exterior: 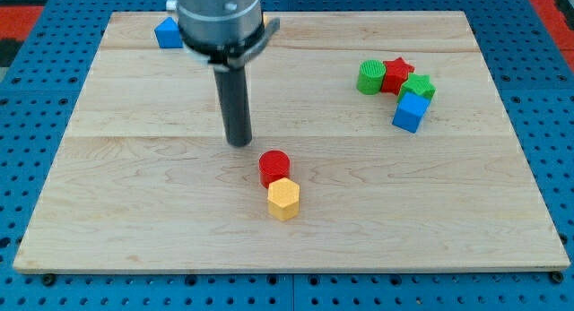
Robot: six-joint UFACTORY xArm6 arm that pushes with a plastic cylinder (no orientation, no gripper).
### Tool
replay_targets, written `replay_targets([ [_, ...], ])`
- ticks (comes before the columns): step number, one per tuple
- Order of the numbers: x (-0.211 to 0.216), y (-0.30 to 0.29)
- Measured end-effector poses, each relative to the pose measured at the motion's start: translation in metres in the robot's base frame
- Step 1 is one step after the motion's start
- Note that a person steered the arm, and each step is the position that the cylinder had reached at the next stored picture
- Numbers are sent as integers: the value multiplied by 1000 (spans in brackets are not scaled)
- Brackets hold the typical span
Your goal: Move the yellow hexagon towards the group of blocks
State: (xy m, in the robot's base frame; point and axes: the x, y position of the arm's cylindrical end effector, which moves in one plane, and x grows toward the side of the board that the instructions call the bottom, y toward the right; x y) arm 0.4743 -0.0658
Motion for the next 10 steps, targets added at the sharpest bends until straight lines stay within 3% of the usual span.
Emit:
replay_targets([
  [1, 74, -5],
  [2, 121, -2],
  [6, 89, 10],
  [10, 95, 45],
])
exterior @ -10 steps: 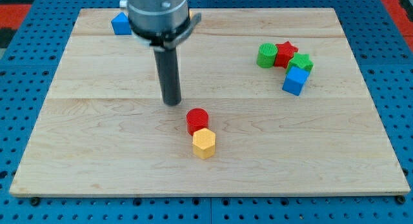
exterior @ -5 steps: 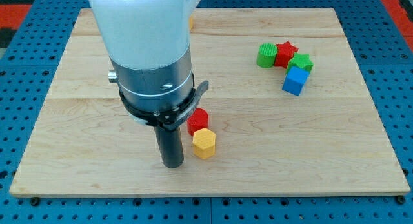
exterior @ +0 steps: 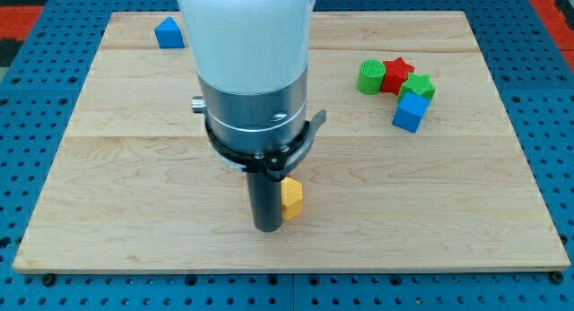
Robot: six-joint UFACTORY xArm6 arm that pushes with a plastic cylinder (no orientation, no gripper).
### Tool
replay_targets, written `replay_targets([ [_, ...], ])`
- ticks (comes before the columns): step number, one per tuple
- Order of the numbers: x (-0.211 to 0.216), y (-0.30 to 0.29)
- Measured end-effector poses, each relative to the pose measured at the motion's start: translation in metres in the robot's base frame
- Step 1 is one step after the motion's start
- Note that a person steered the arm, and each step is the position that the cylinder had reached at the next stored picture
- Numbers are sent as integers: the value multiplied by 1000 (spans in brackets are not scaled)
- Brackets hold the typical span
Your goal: Move the yellow hexagon towards the group of blocks
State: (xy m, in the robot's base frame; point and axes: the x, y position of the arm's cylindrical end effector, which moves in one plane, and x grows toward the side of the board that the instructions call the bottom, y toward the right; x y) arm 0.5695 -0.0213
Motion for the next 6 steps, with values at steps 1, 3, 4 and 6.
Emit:
replay_targets([
  [1, -20, 16],
  [3, -82, 68],
  [4, -86, 97],
  [6, -117, 104],
])
